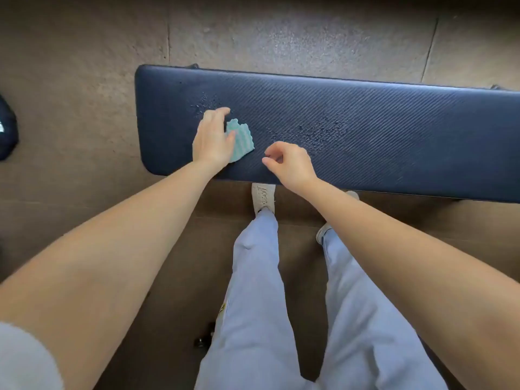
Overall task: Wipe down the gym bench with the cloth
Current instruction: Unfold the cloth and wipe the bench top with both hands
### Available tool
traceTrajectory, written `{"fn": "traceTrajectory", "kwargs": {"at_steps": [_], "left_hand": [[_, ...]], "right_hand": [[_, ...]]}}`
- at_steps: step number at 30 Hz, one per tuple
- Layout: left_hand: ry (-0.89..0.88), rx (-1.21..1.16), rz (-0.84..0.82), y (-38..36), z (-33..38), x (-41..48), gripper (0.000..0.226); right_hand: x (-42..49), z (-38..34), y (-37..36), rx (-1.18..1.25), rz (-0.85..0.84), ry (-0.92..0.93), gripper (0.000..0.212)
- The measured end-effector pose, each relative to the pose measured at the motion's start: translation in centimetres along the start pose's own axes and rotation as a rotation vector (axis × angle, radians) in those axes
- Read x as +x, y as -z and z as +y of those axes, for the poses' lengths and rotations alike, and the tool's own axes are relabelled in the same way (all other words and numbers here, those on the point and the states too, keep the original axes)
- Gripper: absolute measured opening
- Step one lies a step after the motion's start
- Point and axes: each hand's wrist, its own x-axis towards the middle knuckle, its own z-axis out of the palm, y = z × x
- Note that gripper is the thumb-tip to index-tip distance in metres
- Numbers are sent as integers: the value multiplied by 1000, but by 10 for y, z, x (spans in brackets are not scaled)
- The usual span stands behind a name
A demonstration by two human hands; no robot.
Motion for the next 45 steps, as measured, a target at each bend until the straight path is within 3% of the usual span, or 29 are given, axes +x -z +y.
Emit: {"fn": "traceTrajectory", "kwargs": {"at_steps": [3, 6, 10, 16, 19, 21, 23, 26, 31, 35, 39, 45], "left_hand": [[-23, 76, -97, -5, -9, 19, 39], [75, 74, -100, -9, -13, 24, 27], [257, -162, -111, -3, -21, 21, 31], [194, -429, -191, 18, -34, -15, 19], [128, -531, -225, 29, -32, -36, 13], [94, -565, -230, 35, -28, -47, 5], [88, -584, -225, 40, -26, -54, 9], [111, -587, -189, 42, -22, -64, 13], [231, -726, -77, 49, -6, -74, 10], [243, -808, 25, 67, 12, -67, 12], [271, -925, 117, 86, 39, -58, 13], [244, -1030, 238, 106, 74, -59, 8]], "right_hand": [[19, -6, -14, 28, 51, -8, 26], [28, -12, -23, 23, 46, -25, 30], [35, -14, -31, 80, 12, -6, 41], [25, -28, -42, 107, -76, 111, 69], [17, -35, -44, 145, -48, 147, 61], [12, -38, -40, 174, -10, 143, 42], [7, -40, -34, 198, 24, 128, 21], [-3, -39, -27, 279, 62, 59, 7], [-28, -19, -9, 378, 174, -98, 5], [-36, -17, 16, 453, 317, -179, 19], [-23, -30, 48, 473, 431, -156, 29], [-18, -53, 89, 250, 646, 77, 15]]}}
